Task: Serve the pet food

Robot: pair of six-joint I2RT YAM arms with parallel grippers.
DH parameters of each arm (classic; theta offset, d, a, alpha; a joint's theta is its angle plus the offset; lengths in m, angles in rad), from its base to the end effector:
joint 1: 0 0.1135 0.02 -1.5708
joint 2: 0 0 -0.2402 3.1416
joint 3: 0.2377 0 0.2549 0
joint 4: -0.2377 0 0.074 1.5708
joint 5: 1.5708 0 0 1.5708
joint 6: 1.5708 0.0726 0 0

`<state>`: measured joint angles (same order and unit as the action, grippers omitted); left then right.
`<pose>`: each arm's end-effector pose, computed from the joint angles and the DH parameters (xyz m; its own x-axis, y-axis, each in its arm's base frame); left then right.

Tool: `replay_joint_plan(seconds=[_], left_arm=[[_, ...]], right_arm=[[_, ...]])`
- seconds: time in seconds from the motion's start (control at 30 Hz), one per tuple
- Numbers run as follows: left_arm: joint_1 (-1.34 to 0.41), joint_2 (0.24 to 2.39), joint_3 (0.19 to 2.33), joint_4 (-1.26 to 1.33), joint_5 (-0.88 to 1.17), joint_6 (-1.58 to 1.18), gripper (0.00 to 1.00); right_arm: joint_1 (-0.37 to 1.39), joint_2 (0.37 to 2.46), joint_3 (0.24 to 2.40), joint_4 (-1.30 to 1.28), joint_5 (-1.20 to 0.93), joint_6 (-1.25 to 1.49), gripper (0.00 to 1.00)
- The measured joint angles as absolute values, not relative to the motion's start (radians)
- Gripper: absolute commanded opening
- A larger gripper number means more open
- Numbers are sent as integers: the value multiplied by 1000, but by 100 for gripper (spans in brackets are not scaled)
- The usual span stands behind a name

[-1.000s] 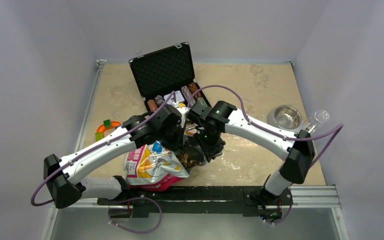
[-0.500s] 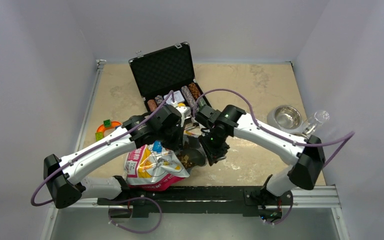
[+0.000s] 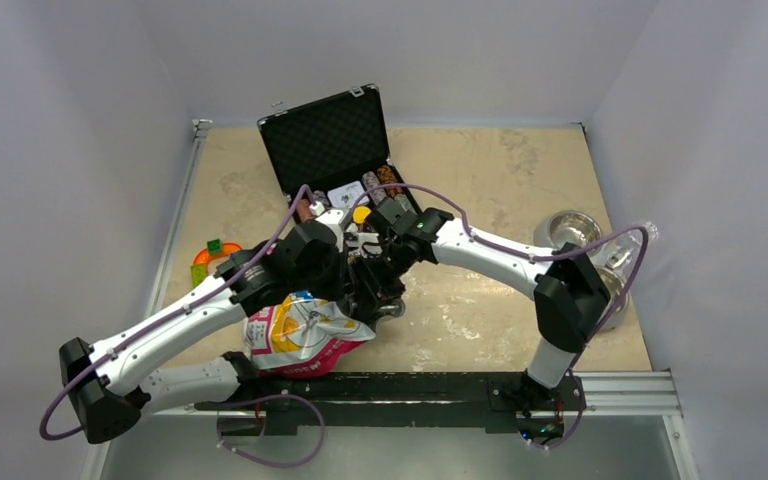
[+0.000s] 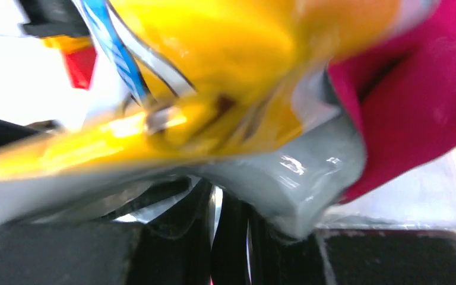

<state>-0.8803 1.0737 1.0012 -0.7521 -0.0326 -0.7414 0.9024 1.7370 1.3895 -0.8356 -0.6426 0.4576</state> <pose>0.1651 -0.1961 0.2589 -0.8558 -0.0239 -0.5168 0.2421 0.8644 -0.4408 0.1909 0.3119 0.2001 -0.8543 -0.5112 -0.0941 -0.4361 0.6066 0.6647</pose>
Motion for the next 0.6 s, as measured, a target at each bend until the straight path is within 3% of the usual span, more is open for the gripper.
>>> replay_joint_plan(seconds=[0.27,0.43,0.6], left_arm=[[-886,905,921,-747,-18,-631,0],[-908,807,895,-756,7,-613,0],[-911,691,875,-775,-33,-605,0]], right_arm=[[902,1746,1171,-375,-956,714,0],[841,1605,921,-81,-1045,834,0],[830,1669,913,84,-1110,948,0]])
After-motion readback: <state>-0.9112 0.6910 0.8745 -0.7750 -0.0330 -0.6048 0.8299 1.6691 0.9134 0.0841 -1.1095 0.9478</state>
